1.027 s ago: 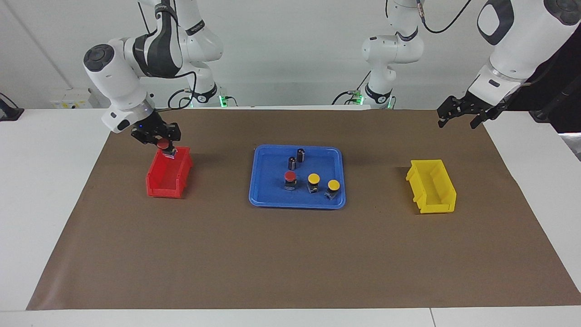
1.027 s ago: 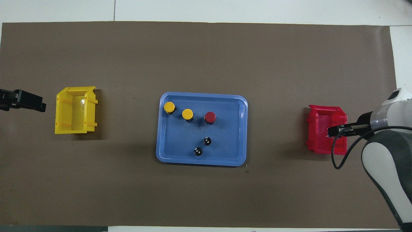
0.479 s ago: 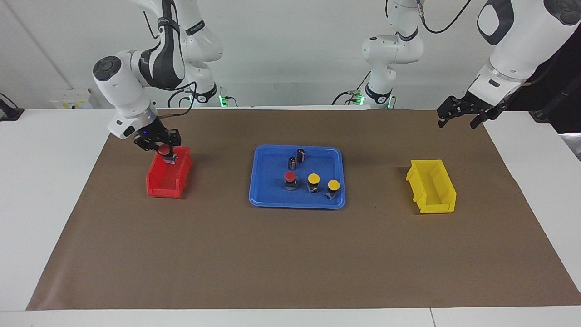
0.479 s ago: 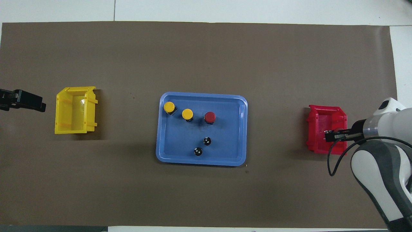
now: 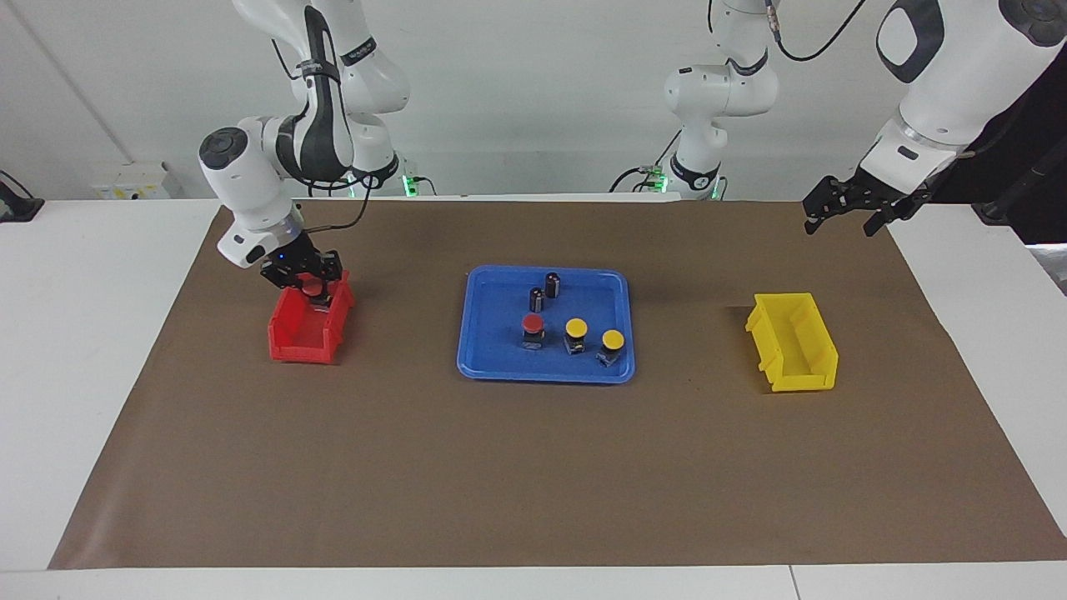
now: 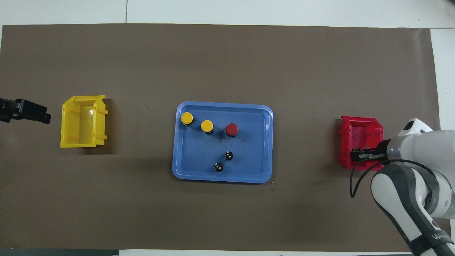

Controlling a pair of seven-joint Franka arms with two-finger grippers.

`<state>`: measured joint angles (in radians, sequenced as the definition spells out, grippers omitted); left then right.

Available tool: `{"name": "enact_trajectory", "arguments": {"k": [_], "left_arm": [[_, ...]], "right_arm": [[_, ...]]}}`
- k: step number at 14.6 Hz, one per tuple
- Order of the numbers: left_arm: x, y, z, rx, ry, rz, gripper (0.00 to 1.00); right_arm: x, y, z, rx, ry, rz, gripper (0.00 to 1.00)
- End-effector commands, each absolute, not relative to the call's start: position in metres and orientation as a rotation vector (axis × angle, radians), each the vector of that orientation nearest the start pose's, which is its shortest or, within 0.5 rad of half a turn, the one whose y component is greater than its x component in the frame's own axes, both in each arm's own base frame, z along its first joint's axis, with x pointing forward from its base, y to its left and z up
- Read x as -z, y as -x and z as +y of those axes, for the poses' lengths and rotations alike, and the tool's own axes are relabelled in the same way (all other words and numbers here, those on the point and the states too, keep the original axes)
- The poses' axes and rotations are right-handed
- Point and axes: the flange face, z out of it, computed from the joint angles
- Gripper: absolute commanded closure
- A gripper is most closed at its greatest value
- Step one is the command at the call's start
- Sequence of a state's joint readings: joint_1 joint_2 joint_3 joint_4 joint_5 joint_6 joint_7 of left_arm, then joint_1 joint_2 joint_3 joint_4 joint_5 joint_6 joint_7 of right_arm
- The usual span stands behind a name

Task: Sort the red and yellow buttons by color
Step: 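Carry the red button into the red bin and open the right gripper, then grasp a yellow button with the left gripper while the right gripper approaches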

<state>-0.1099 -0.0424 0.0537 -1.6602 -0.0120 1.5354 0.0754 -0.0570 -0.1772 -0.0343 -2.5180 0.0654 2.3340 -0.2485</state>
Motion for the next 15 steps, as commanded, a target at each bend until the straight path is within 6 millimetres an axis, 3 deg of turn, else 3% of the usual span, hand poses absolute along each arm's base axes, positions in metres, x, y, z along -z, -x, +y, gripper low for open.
{"name": "enact_trajectory", "arguments": {"k": [1, 2, 3, 6, 8, 11, 12, 14, 15], "left_arm": [[-0.604, -0.529, -0.028, -0.13, 3.135, 0.207, 0.0], [-0.604, -0.529, -0.028, -0.13, 3.135, 0.207, 0.0], [-0.604, -0.529, -0.028, -0.13, 3.135, 0.207, 0.0], [-0.604, -0.529, -0.028, -0.13, 3.135, 0.207, 0.0], [-0.604, -0.527, -0.036, -0.145, 3.133, 0.224, 0.0], [-0.607, -0.527, -0.068, -0.116, 3.13, 0.301, 0.0], [-0.604, -0.528, -0.082, -0.077, 3.178, 0.196, 0.0], [-0.569, -0.521, -0.169, 0.059, 3.213, 0.009, 0.0], [-0.548, -0.52, -0.195, 0.071, 3.218, -0.07, 0.0]], "right_arm": [[-0.338, -0.441, -0.042, 0.024, 3.071, -0.198, 0.77], [-0.338, -0.441, -0.041, 0.021, 3.071, -0.2, 0.56], [-0.338, -0.441, -0.042, 0.017, 3.07, -0.203, 0.44], [-0.34, -0.443, -0.045, 0.006, 3.064, -0.237, 0.42], [-0.353, -0.453, -0.051, -0.032, 3.057, -0.227, 0.42], [-0.394, -0.478, -0.05, -0.074, 3.044, -0.244, 0.4], [-0.408, -0.483, -0.048, -0.084, 3.041, -0.244, 0.4], [-0.442, -0.496, -0.038, -0.102, 3.042, -0.212, 0.38], [-0.456, -0.506, -0.017, -0.117, 3.043, -0.205, 0.36]]}}
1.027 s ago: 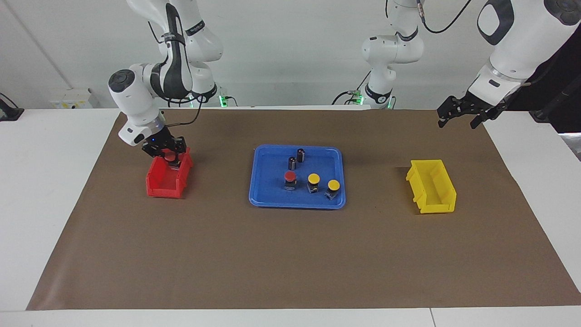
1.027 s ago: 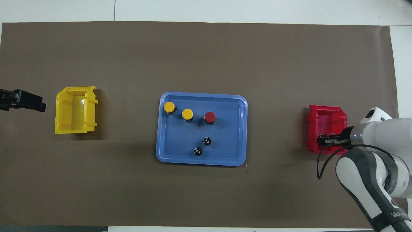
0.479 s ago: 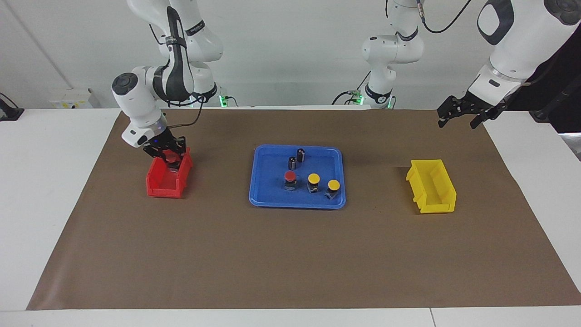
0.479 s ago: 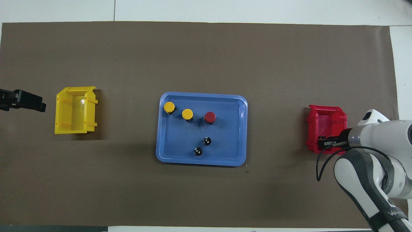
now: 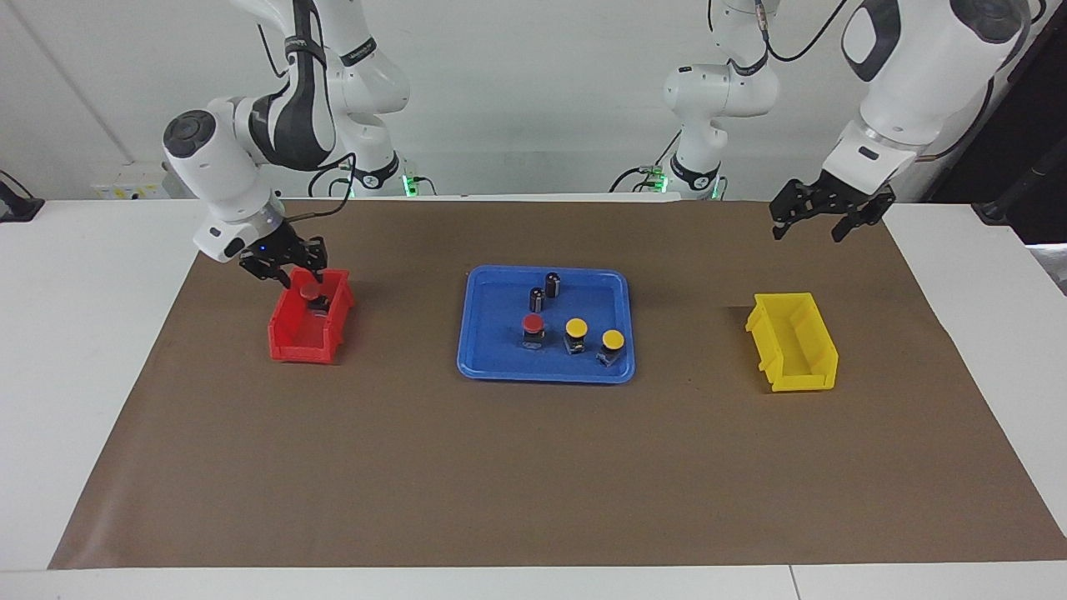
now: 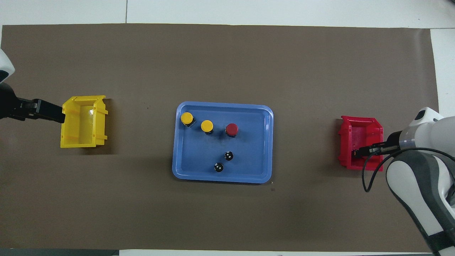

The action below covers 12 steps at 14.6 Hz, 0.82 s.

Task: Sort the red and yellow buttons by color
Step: 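Grasp a yellow button with the left gripper while the right gripper approaches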

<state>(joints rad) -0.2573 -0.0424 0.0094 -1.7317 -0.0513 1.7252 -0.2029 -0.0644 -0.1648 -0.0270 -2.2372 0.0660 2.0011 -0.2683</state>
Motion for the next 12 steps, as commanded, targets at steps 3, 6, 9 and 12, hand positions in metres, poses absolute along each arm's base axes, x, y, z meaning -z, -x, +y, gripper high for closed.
{"name": "enact_trajectory", "arguments": {"k": [3, 6, 9, 12], "left_arm": [[-0.477, -0.533, -0.259, 0.073, 3.217, -0.248, 0.06], [-0.422, -0.537, -0.286, 0.085, 3.214, -0.338, 0.12], [-0.399, -0.535, -0.304, 0.083, 3.212, -0.368, 0.14], [-0.382, -0.526, -0.319, 0.072, 3.207, -0.369, 0.14]], "right_arm": [[-0.496, -0.542, 0.078, -0.09, 3.062, -0.128, 0.33], [-0.508, -0.545, 0.146, -0.014, 3.058, 0.0, 0.23], [-0.52, -0.544, 0.189, 0.007, 3.05, 0.059, 0.22], [-0.522, -0.545, 0.198, 0.022, 3.046, 0.094, 0.2]]}}
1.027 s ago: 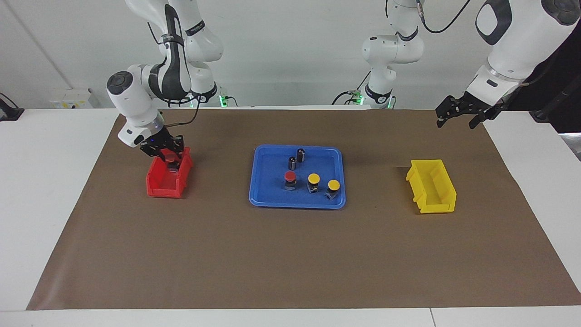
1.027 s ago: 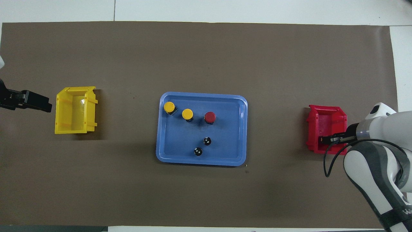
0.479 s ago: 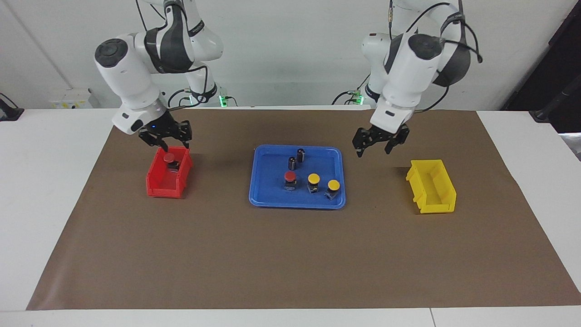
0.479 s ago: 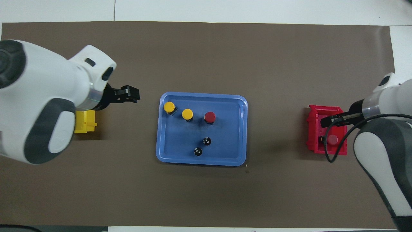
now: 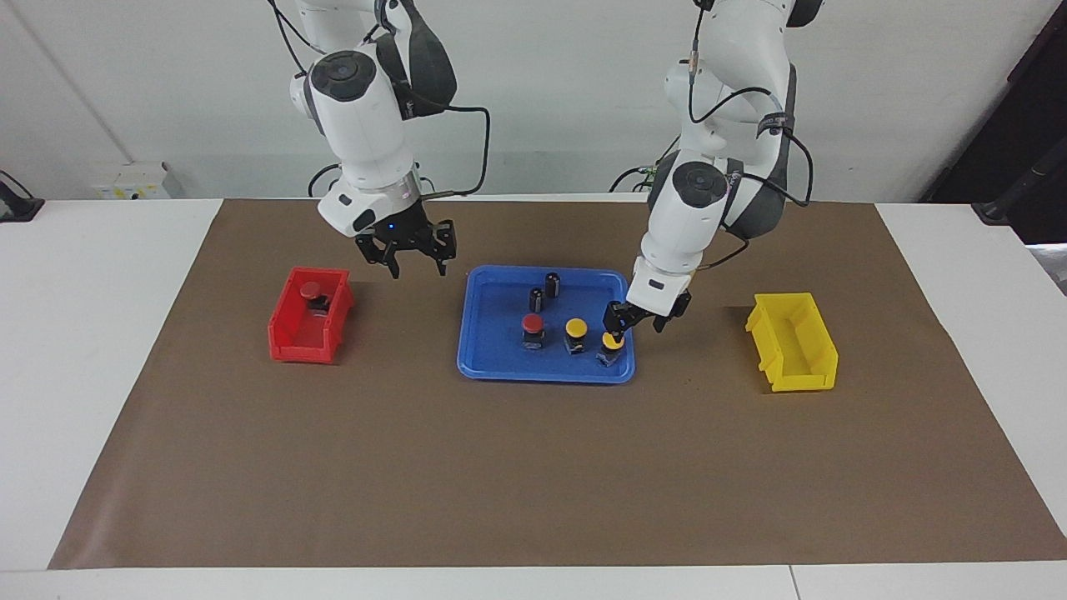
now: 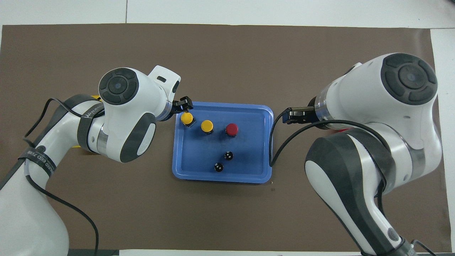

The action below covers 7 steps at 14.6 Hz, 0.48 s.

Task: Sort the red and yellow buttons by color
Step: 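Grasp a yellow button with the left gripper while the right gripper approaches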

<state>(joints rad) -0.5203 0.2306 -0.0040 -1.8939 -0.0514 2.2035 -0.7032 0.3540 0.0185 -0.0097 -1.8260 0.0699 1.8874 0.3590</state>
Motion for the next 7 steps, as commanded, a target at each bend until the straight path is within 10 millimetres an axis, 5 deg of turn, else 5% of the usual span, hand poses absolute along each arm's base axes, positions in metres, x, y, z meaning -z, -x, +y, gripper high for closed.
{"name": "enact_trajectory", "arguments": {"k": [1, 5, 6, 7], "left_arm": [[-0.374, -0.521, -0.329, 0.061, 3.205, -0.361, 0.14], [-0.362, -0.519, -0.334, 0.049, 3.199, -0.366, 0.24], [-0.36, -0.519, -0.334, 0.036, 3.191, -0.387, 0.76], [-0.361, -0.519, -0.335, 0.039, 3.19, -0.407, 0.98]], "right_arm": [[-0.523, -0.545, 0.199, 0.025, 3.044, 0.095, 0.2], [-0.521, -0.544, 0.2, 0.025, 3.044, 0.093, 0.2], [-0.521, -0.545, 0.199, 0.025, 3.044, 0.095, 0.2], [-0.521, -0.545, 0.199, 0.024, 3.042, 0.096, 0.2]]}}
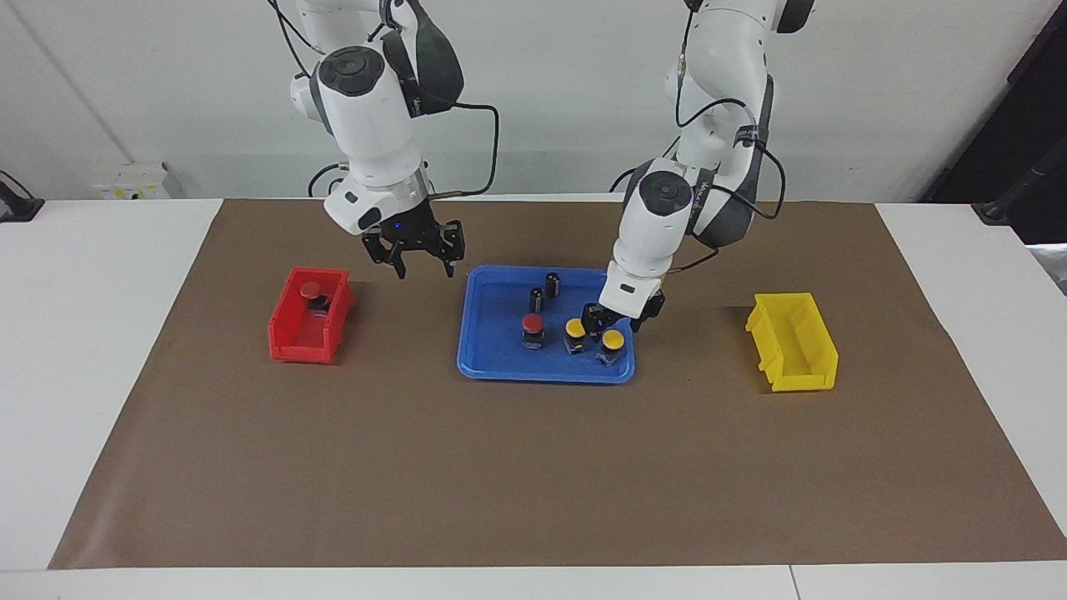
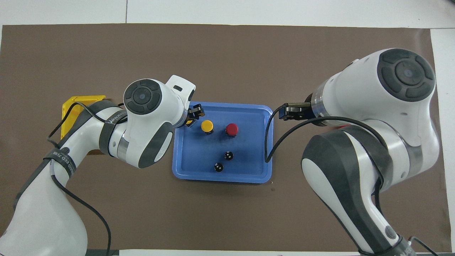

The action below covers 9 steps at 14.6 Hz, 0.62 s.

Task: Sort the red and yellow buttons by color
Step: 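Grasp a yellow button with the left gripper while the right gripper approaches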

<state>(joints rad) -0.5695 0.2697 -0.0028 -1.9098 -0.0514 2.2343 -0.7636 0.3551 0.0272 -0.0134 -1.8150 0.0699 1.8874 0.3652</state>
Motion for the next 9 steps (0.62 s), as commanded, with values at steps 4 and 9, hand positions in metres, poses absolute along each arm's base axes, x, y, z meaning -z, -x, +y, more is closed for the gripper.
{"name": "enact_trajectory", "arguments": {"k": [4, 9], "left_arm": [[-0.441, -0.532, -0.322, -0.045, 3.154, -0.415, 0.98], [-0.535, -0.527, -0.198, -0.184, 3.116, -0.271, 0.98]], "right_arm": [[-0.521, -0.545, 0.2, 0.028, 3.041, 0.096, 0.2], [-0.515, -0.545, 0.238, 0.072, 3.021, 0.121, 0.21]]}}
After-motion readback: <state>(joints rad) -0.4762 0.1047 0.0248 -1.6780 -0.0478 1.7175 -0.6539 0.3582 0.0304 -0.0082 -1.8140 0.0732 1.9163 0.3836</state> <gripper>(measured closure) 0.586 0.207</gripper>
